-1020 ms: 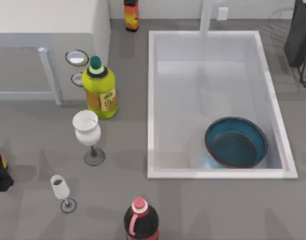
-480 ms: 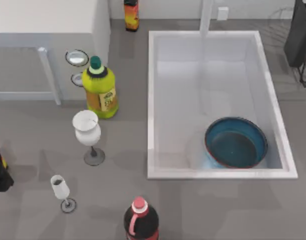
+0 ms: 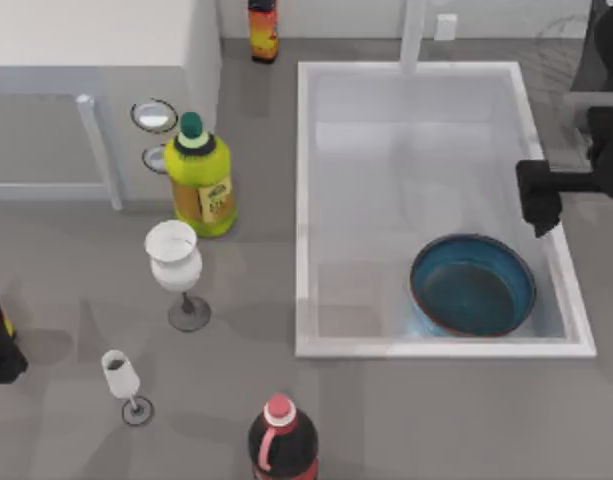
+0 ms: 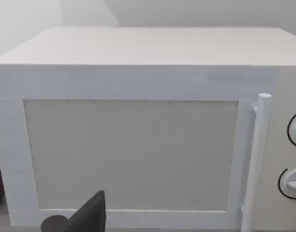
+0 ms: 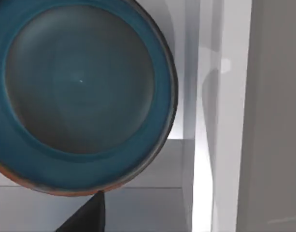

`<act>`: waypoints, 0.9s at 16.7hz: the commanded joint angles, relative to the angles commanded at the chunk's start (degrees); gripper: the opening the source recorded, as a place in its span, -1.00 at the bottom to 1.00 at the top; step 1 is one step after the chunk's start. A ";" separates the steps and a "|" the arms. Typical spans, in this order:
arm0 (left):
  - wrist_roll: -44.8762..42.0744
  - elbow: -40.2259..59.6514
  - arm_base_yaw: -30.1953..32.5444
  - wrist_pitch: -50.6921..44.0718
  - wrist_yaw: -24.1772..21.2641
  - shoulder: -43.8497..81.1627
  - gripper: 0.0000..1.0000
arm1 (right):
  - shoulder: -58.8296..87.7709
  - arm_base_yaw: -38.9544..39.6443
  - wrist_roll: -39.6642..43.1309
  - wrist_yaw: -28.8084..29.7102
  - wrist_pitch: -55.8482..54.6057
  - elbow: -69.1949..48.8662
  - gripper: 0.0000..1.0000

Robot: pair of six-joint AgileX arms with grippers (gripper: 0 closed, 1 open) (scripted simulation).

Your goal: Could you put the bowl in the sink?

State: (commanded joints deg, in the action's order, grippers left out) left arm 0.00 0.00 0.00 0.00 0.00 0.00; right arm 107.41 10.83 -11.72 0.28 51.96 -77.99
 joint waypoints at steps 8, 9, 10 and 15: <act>0.00 0.00 0.00 0.00 0.00 0.00 1.00 | 13.92 1.54 -1.65 -0.13 6.45 -11.75 1.00; 0.00 0.00 0.00 0.00 0.00 0.00 1.00 | 13.92 1.54 -1.65 -0.13 6.45 -11.75 1.00; 0.00 0.00 0.00 0.00 0.00 0.00 1.00 | 13.92 1.54 -1.65 -0.13 6.45 -11.75 1.00; 0.00 0.00 0.00 0.00 0.00 0.00 1.00 | 16.22 1.43 -1.54 -0.11 2.13 -9.48 1.00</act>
State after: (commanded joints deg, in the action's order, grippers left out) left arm 0.00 0.00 0.00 0.00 0.00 0.00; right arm 123.63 12.25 -13.26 0.17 54.09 -87.47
